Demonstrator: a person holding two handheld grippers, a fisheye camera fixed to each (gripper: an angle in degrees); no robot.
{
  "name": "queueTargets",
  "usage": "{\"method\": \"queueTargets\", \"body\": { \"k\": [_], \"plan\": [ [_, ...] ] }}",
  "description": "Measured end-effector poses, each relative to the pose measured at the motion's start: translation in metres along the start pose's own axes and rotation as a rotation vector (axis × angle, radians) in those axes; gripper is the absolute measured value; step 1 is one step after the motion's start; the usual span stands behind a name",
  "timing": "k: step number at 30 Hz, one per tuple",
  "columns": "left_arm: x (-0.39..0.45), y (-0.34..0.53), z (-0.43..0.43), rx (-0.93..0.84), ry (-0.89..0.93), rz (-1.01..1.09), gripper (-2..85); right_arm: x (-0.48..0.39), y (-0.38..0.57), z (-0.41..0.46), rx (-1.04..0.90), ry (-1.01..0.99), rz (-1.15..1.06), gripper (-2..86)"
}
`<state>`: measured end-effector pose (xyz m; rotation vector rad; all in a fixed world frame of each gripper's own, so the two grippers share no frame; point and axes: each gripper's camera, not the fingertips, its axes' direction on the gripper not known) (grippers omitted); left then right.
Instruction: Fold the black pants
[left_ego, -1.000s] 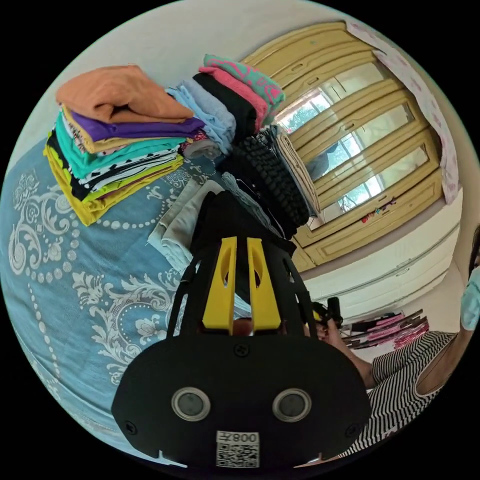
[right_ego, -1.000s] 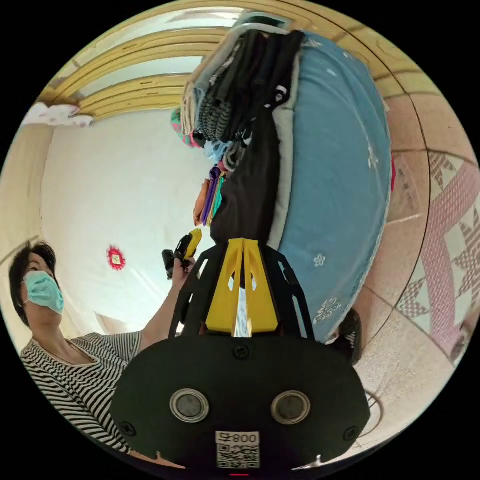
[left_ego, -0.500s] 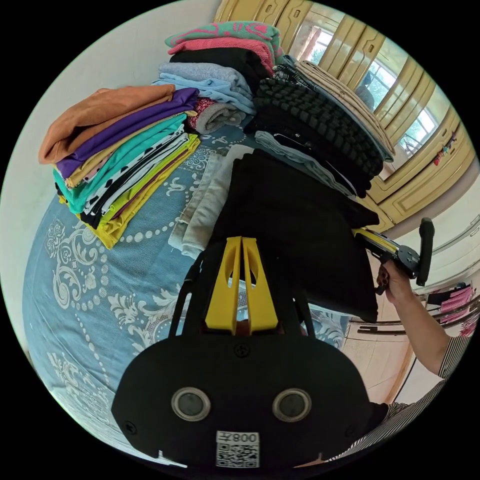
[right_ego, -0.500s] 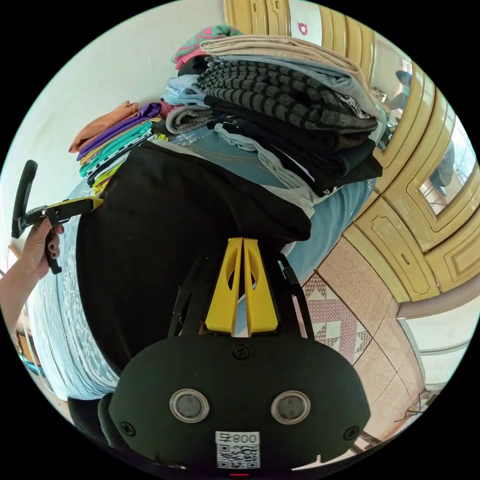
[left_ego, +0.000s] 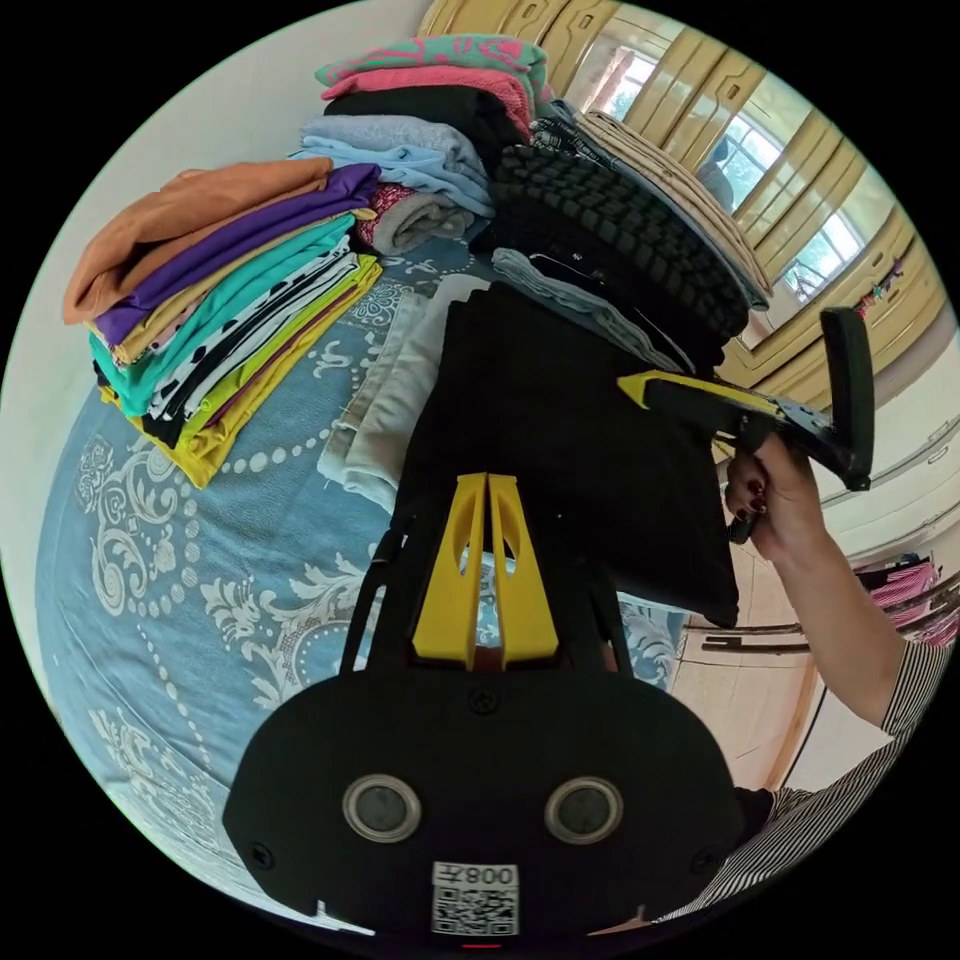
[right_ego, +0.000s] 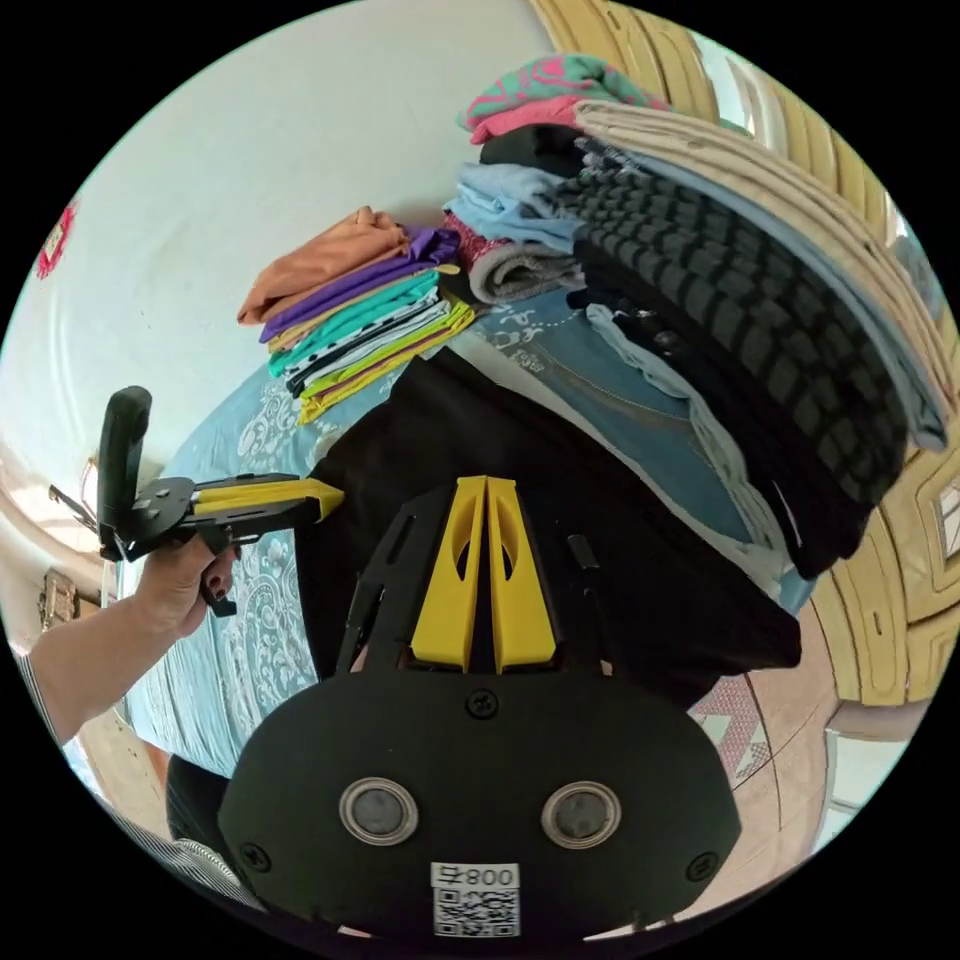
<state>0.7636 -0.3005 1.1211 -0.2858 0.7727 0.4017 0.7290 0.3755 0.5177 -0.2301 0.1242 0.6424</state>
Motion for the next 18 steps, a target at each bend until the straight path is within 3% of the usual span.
{"method": "queueTargets", "body": {
  "k": [2,7,12,14,18],
  "plan": [
    [-0.004,0.004,-0.006,-0.001,0.027,-0.004,0.4,-0.007,-0.007,0.024,-0.091,0.057,-0.013,0.1],
    [0.003,0.028,-0.035,0.126,0.15,0.008,0.3,0.004,-0.001,0.009,-0.071,-0.018,0.011,0.0],
    [0.009,0.04,-0.017,-0.009,0.07,0.037,0.3,-0.001,0.024,-0.037,0.045,-0.056,0.01,0.1],
    [0.003,0.048,-0.024,0.03,0.101,0.002,0.3,-0.011,0.045,-0.055,0.078,-0.107,-0.015,0.1],
    [0.002,0.059,-0.037,0.027,0.088,0.019,0.2,-0.03,0.068,-0.04,-0.031,-0.078,-0.102,0.1]
  ]
}}
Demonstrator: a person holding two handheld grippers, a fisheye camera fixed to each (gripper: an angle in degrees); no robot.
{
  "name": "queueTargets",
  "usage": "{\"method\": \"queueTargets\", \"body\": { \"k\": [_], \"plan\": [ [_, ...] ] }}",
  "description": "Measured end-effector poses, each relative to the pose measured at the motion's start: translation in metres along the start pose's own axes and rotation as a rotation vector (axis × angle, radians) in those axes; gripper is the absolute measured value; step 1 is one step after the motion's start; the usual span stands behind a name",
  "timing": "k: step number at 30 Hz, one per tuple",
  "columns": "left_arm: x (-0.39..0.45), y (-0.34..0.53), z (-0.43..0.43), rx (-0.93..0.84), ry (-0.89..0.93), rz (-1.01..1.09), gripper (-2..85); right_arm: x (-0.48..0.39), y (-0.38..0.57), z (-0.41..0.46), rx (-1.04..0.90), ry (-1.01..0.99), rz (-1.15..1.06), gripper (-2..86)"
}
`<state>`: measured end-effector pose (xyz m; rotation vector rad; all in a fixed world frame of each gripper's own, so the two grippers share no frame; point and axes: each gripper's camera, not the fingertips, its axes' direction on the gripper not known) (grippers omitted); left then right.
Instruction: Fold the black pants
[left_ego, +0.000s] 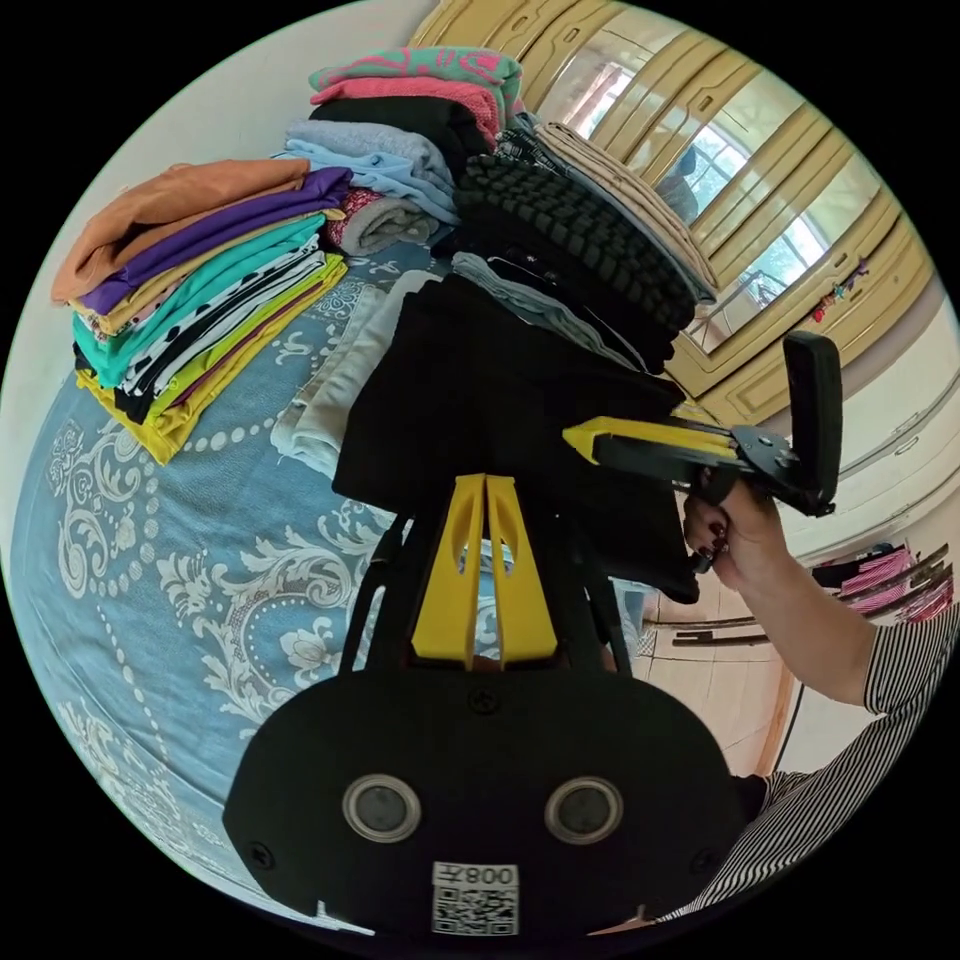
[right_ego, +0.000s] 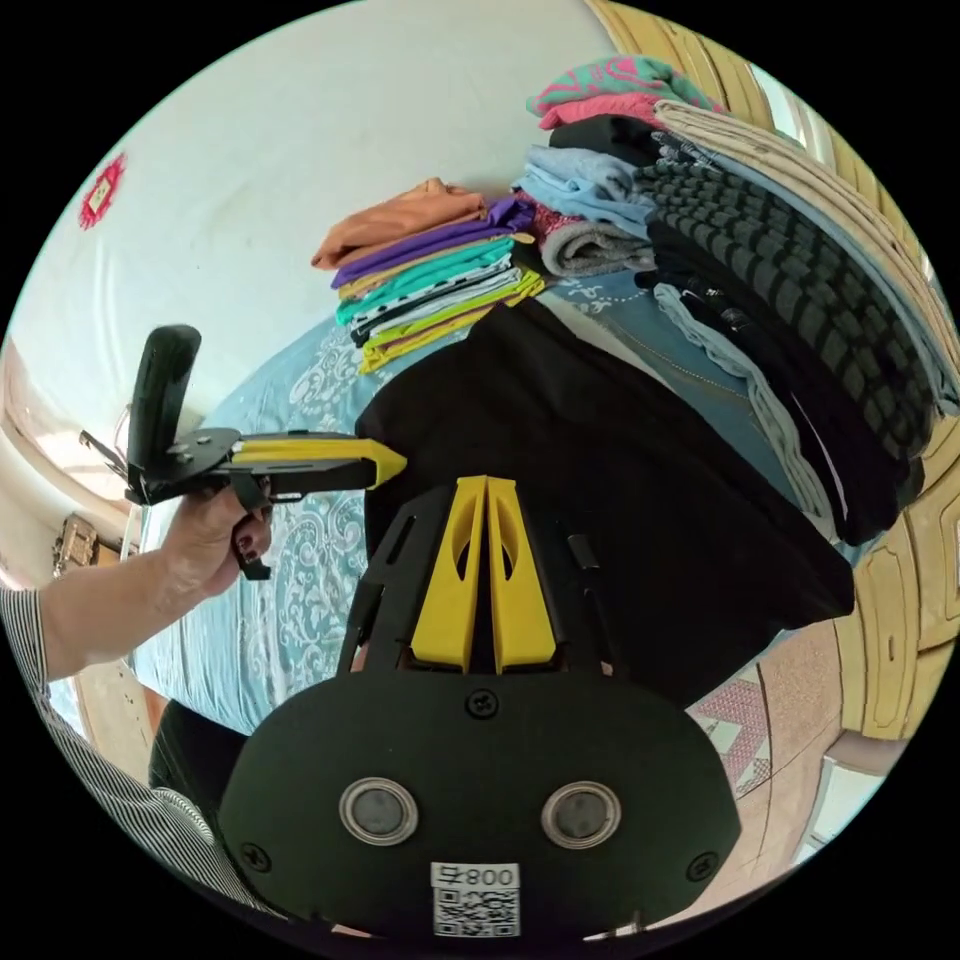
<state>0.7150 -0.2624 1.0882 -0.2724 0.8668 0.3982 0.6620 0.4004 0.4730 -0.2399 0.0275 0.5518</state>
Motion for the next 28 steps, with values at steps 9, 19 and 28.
{"method": "queueTargets", "body": {
  "k": [9,19,28],
  "plan": [
    [0.005,0.071,-0.082,0.136,0.165,0.013,0.0,-0.005,0.001,-0.078,0.227,0.167,-0.024,0.6],
    [0.009,0.201,-0.133,0.001,0.27,-0.17,0.1,0.018,-0.057,-0.168,0.418,0.558,-0.052,7.9],
    [0.022,0.25,-0.19,0.01,0.316,-0.263,0.1,0.03,-0.075,-0.151,0.294,0.668,-0.012,8.4]
  ]
}}
